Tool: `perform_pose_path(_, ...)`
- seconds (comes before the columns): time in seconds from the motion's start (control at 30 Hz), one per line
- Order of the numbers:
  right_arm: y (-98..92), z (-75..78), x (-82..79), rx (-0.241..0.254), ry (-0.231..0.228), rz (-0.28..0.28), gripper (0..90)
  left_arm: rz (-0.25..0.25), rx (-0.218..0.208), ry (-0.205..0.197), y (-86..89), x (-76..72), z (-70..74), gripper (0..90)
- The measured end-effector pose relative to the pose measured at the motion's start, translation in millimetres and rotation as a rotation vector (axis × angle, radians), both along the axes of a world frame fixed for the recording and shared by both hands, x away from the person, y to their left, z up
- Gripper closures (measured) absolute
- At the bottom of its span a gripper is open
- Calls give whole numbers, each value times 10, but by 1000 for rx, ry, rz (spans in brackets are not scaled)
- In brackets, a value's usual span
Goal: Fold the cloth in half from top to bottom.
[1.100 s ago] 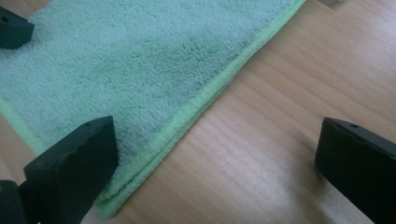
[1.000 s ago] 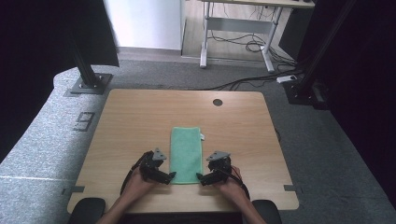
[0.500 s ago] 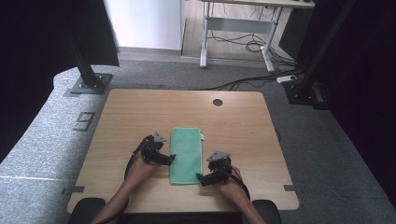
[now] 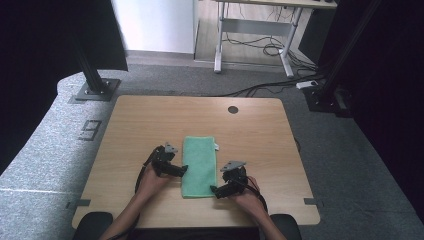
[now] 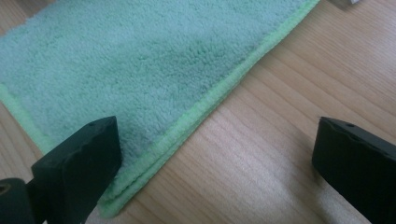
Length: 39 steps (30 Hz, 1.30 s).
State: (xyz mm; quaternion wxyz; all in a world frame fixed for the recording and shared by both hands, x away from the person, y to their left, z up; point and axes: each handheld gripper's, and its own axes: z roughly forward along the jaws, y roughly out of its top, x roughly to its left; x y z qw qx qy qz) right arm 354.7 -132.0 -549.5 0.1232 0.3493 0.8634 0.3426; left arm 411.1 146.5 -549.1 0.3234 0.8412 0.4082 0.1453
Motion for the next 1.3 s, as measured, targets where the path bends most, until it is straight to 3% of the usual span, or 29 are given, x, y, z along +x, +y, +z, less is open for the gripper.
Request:
perform_pose_path(0.3, 53, 106, 205, 5, -3, -17, 0, 0, -1, 1, 0, 0, 1, 0)
perform_pose_path(0.47, 111, 154, 406, 10, 5, -27, 0, 0, -1, 1, 0, -1, 0, 0)
perform_pose_path(0.67, 171, 182, 626, 36, 20, -37, 110, -3, 2, 1, 3, -3, 3, 0)
perform_pose_path(0.97, 204, 180, 964, 0, -9, -69, 179, 2, -2, -1, -1, -10, 2, 7)
perform_pose_path(1.3, 174, 236, 1283, 43, -2, -86, 336, 1, -2, -1, -1, -10, 2, 6)
